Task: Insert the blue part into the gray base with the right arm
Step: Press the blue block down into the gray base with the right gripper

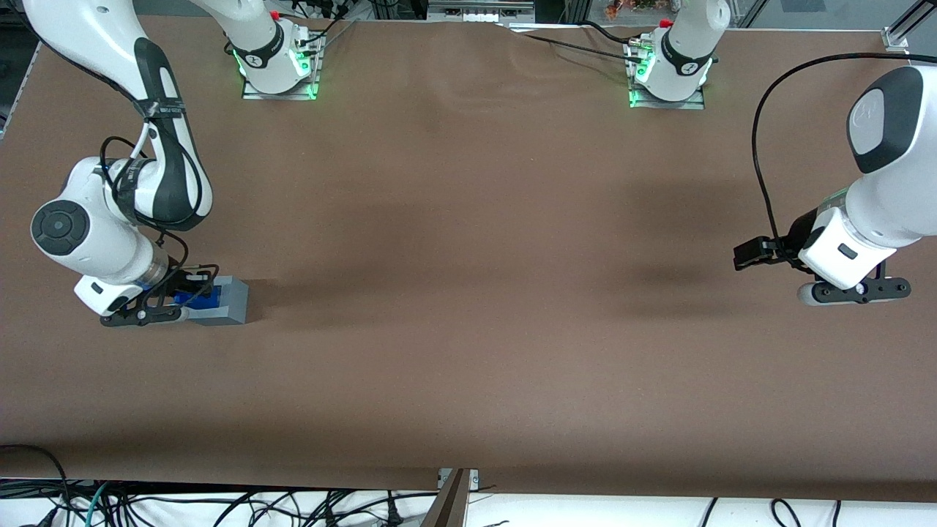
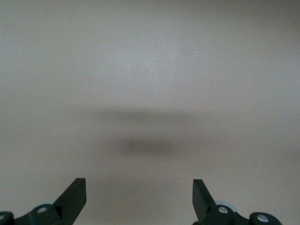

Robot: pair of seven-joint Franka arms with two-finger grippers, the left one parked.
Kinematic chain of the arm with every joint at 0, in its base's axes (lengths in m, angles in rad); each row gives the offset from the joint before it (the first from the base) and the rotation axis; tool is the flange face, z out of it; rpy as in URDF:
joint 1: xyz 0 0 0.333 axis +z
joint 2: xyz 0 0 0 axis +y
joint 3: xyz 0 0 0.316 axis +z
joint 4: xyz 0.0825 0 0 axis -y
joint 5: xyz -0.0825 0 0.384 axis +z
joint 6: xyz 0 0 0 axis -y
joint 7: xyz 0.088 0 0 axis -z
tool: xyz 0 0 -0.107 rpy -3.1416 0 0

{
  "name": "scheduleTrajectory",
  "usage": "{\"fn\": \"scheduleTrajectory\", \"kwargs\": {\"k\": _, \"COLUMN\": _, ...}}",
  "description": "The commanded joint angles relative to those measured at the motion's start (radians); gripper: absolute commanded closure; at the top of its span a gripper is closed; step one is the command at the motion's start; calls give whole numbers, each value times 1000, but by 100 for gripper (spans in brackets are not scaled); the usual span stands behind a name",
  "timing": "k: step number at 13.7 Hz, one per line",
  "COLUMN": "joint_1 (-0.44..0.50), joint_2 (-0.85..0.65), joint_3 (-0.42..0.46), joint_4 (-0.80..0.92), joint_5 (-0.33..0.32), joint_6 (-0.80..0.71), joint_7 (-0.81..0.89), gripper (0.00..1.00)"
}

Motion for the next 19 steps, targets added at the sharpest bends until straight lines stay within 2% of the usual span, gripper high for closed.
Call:
{"fn": "scheduleTrajectory", "kwargs": {"k": 1, "joint_1": -3, "joint_2": -29, "joint_3": 0, "joint_4": -24, "joint_5": 21, "joint_6": -5, "joint_7": -25, "gripper": 96}}
{"fn": "scheduleTrajectory", "kwargs": {"k": 19, "joint_1": -2, "joint_2": -22, "joint_3": 6, "joint_4": -24, "joint_5": 22, "joint_6": -5, "joint_7": -16, "gripper": 96}}
